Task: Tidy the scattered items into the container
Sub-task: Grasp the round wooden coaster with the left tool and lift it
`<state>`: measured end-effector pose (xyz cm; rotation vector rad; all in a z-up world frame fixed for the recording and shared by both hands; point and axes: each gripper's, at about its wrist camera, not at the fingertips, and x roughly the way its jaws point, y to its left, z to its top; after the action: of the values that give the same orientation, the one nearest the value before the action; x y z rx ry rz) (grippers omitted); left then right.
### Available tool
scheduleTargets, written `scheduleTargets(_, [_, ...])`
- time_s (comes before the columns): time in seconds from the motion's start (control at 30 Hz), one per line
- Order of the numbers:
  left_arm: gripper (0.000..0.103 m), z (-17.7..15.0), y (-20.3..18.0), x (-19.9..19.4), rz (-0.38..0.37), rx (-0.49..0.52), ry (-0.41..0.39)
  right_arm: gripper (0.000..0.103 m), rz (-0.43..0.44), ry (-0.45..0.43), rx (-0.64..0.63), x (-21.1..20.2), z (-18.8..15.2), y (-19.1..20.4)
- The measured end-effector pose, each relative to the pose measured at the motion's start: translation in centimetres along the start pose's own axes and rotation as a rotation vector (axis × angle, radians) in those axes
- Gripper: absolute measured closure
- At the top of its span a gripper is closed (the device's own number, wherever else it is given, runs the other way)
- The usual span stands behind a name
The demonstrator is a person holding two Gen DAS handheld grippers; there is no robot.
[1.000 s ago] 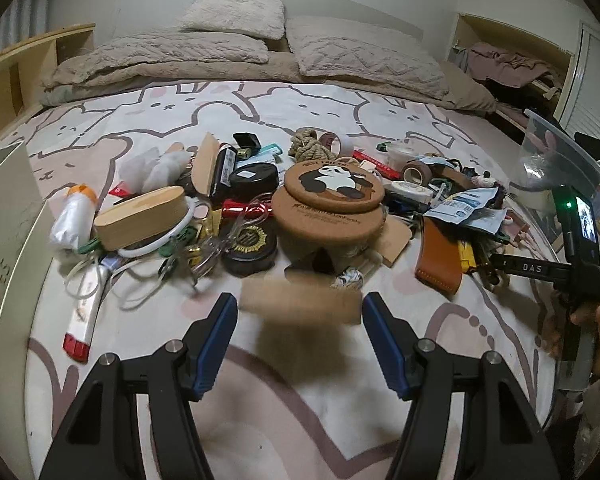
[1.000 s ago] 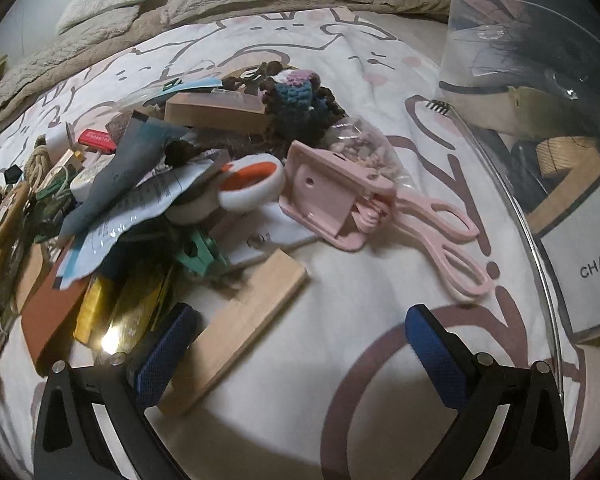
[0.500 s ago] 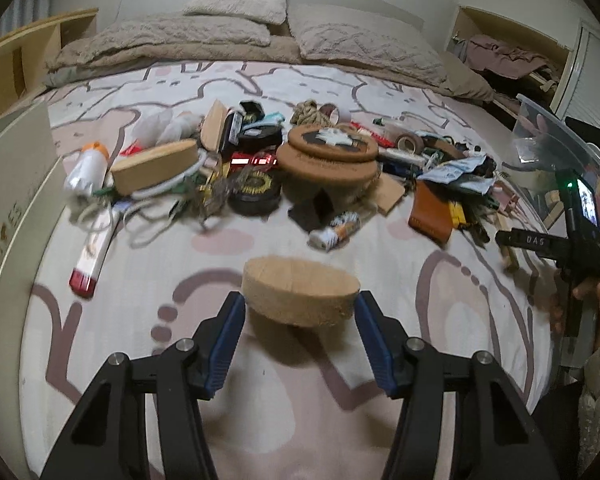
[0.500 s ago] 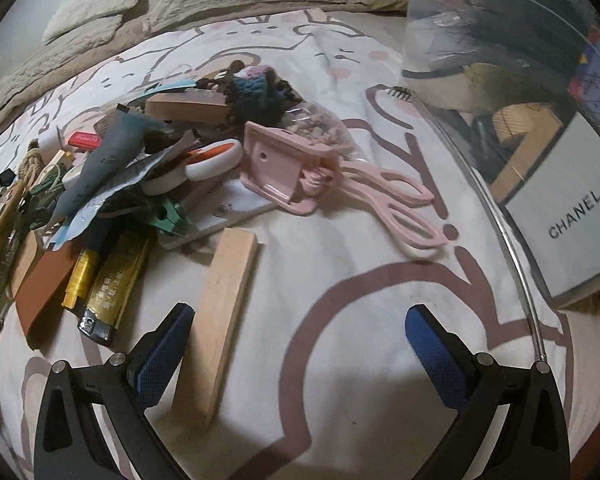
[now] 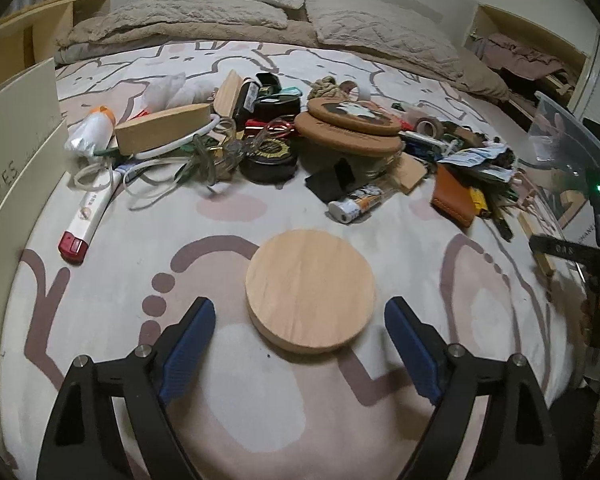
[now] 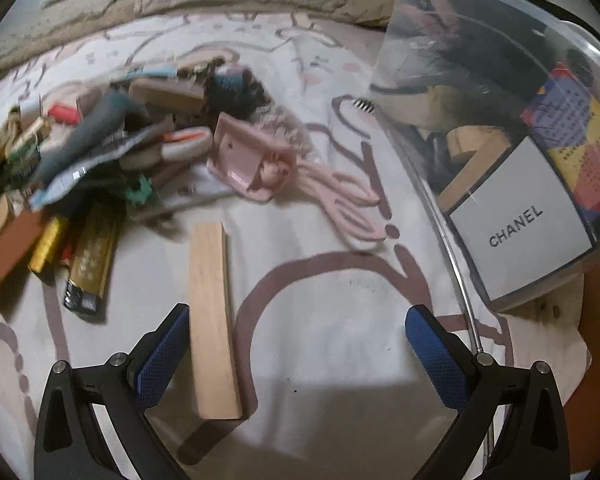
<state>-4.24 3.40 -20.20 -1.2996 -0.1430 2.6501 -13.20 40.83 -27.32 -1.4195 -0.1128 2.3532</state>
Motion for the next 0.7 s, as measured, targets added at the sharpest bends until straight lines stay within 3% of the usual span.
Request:
scheduleTargets(0.13, [0.002, 0.1, -0.1, 0.2, -0.015, -0.004, -0.006, 0.0, -0.1, -0.009, 0.009, -0.1, 0.0, -1.0])
scheduleTargets(0.4, [0.0, 0.0, -0.3, 0.5, -0.01, 0.022, 0.014, 0.0, -0.225, 0.008, 0.142, 1.0, 0.0, -5.3])
scheduleTargets(0.47, [0.0, 0.0, -0.4, 0.6, -0.007, 0.021, 0.016, 0.0, -0.207, 0.009, 0.193, 0.9, -0.1, -6.2])
scheduleTargets(0.53, [0.0, 0.0, -0.4, 0.6, -0.003, 0.018, 0.018, 0.0, -0.119, -0.001, 0.237, 0.7, -0.2, -7.0])
scheduleTargets(0.7, [0.0, 0.1, -0.2, 0.4, -0.013, -0.007, 0.026, 0.0, -0.025, -0.019, 0.353, 0.0, -0.3, -8.5])
